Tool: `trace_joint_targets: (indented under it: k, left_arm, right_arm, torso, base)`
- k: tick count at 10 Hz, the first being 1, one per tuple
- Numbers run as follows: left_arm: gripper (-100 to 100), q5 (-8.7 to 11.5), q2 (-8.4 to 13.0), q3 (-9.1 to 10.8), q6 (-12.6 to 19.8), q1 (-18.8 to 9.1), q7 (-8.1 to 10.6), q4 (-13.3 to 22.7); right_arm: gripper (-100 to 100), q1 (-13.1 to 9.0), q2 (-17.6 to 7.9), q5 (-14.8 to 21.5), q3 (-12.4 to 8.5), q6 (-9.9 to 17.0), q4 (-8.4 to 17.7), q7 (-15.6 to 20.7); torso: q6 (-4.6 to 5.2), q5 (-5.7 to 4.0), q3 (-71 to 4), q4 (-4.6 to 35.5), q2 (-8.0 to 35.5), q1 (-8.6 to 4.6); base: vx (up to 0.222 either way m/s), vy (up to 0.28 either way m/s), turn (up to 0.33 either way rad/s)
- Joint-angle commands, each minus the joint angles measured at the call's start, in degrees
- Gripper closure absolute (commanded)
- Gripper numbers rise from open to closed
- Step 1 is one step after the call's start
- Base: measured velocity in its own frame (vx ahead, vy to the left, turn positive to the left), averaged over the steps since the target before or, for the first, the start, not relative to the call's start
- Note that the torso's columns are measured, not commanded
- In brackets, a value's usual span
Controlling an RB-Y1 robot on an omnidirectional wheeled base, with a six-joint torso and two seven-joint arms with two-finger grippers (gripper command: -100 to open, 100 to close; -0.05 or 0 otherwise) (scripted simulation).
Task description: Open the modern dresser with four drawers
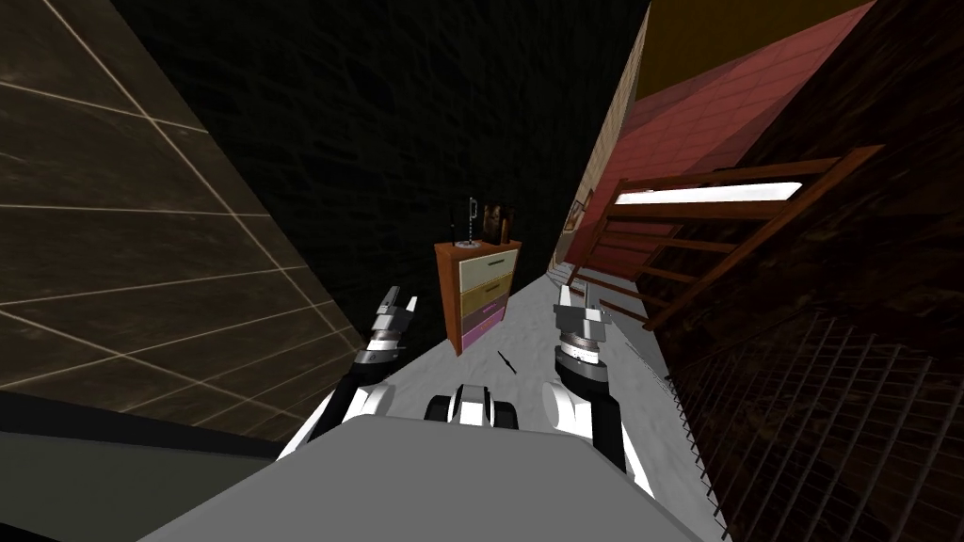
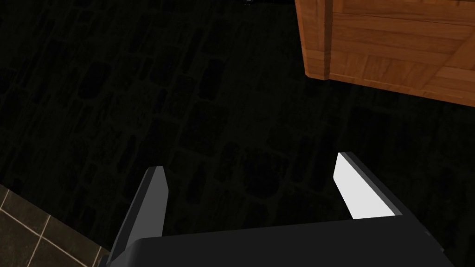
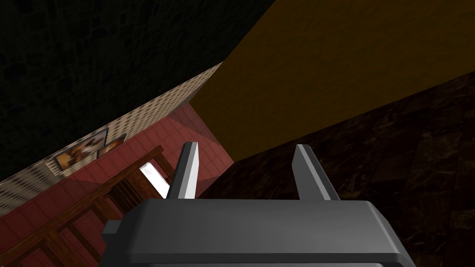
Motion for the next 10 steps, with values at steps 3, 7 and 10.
trace_joint_targets:
  k: [3, 7, 10]
  left_arm:
    - [-100, -0.5, 2.5, 1.10, -3.5, -0.7, -0.49, 7.4]
    - [-100, -0.8, 3.4, 2.01, -6.2, -1.2, -0.79, 12.9]
    - [-100, -1.1, 3.7, 2.66, -8.1, -1.6, -1.01, 16.8]
  right_arm:
    - [0, 0.0, 0.0, 0.0, 0.0, 0.0, 0.0, 0.0]
    - [0, 0.0, 0.0, 0.0, 0.0, 0.0, 0.0, 0.0]
    - [0, 0.0, 0.0, 0.0, 0.0, 0.0, 0.0, 0.0]
  torso:
    - [0.00, 0.03, 0.0, 0.0, 0.0, 0.09]
    - [0.00, 0.00, 0.0, 0.0, 0.1, 0.01]
    - [-0.01, 0.04, 0.1, 0.0, 0.1, 0.12]
  base:
    - [0.144, -0.096, 0.027]
    - [0.135, -0.118, 0.026]
    - [0.103, -0.082, 0.022]
